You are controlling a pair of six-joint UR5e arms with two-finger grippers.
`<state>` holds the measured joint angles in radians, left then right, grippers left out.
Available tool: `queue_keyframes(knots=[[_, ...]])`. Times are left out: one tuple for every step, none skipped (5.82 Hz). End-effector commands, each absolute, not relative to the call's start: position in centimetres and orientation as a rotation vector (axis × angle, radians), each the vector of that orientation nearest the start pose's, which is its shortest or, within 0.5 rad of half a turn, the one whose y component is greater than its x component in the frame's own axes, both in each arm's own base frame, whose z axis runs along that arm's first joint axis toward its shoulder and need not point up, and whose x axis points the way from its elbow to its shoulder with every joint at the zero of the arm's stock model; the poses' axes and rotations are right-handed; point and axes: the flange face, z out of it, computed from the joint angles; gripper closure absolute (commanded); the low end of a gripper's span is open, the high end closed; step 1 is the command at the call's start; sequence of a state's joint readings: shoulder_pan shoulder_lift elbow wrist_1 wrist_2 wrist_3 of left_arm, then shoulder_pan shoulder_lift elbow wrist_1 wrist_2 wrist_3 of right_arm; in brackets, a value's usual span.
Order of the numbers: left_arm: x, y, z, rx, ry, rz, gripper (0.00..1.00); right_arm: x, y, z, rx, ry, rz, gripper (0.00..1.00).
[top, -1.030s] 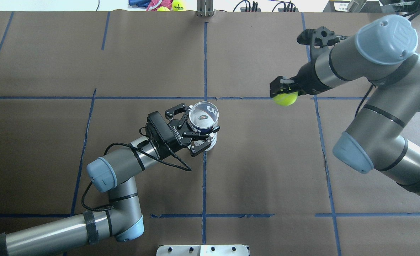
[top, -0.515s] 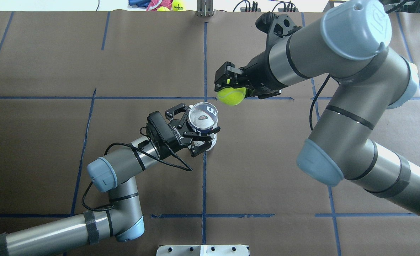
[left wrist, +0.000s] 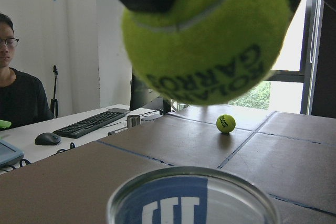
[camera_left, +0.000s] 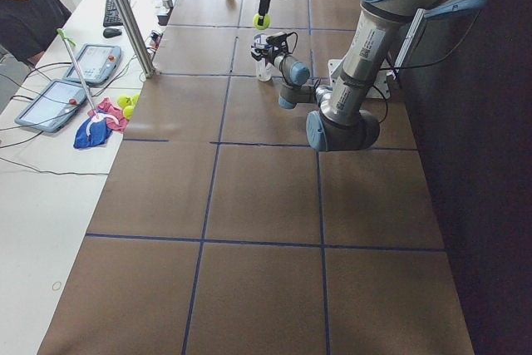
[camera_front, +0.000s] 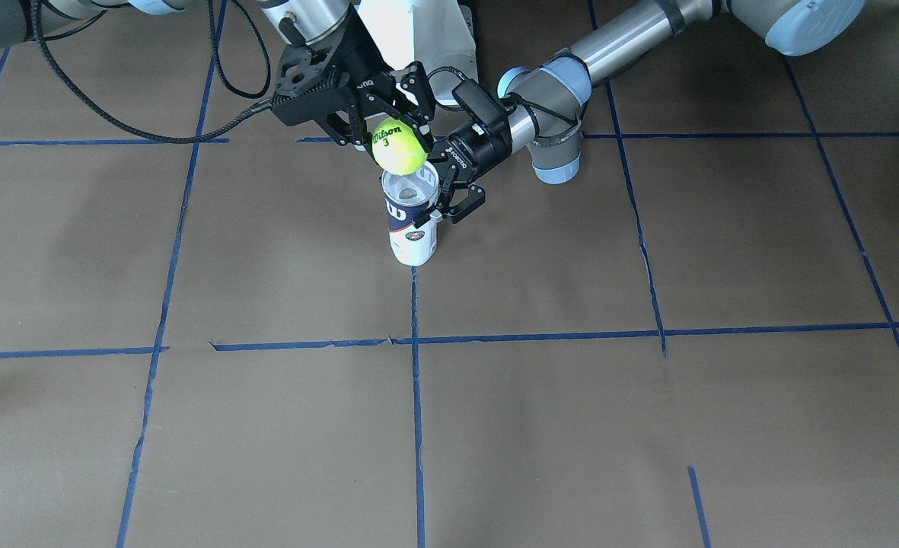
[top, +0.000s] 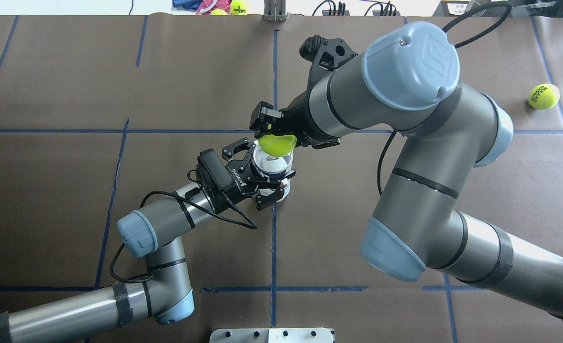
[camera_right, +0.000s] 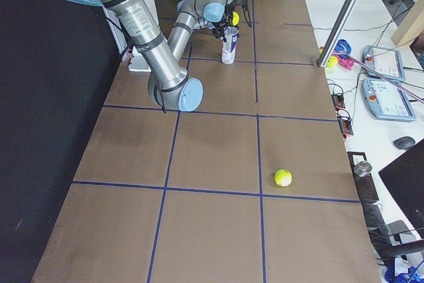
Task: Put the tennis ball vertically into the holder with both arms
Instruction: 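Carry the ball with the right gripper over the can's open top, then open the right gripper to drop the ball into the can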
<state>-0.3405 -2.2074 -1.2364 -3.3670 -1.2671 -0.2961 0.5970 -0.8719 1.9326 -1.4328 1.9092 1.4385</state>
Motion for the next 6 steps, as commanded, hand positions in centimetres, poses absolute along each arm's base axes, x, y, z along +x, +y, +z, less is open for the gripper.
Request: queue_keyframes(knots=[[56.6,-37.4,25.2,1.626,1.304,0.252,0.13,-44.7,-40.6,9.1,0.151,-1.196,0.200,0.49],[56.7,-37.4,25.3,1.626,1.303,0.252,0.13,-44.7,-40.5,9.1,0.152,-1.197,0.199,0.15],[56.7,-37.4,25.3,1.626,1.303,0.252,0.13,-44.7,-40.5,9.1,0.157,-1.196,0.189,0.01],[56.7,-37.4,25.4,1.625,1.302,0.253,0.13,-44.7,-40.5,9.5,0.155,-1.190,0.189,0.01],[56.7,-37.4,25.4,1.625,1.302,0.253,0.13,-44.0,-40.8,9.6,0.154,-1.193,0.191,0.01],[56.7,-37.4,25.5,1.624,1.301,0.254,0.13,-43.5,-41.6,12.0,0.146,-1.159,0.212,0.01]])
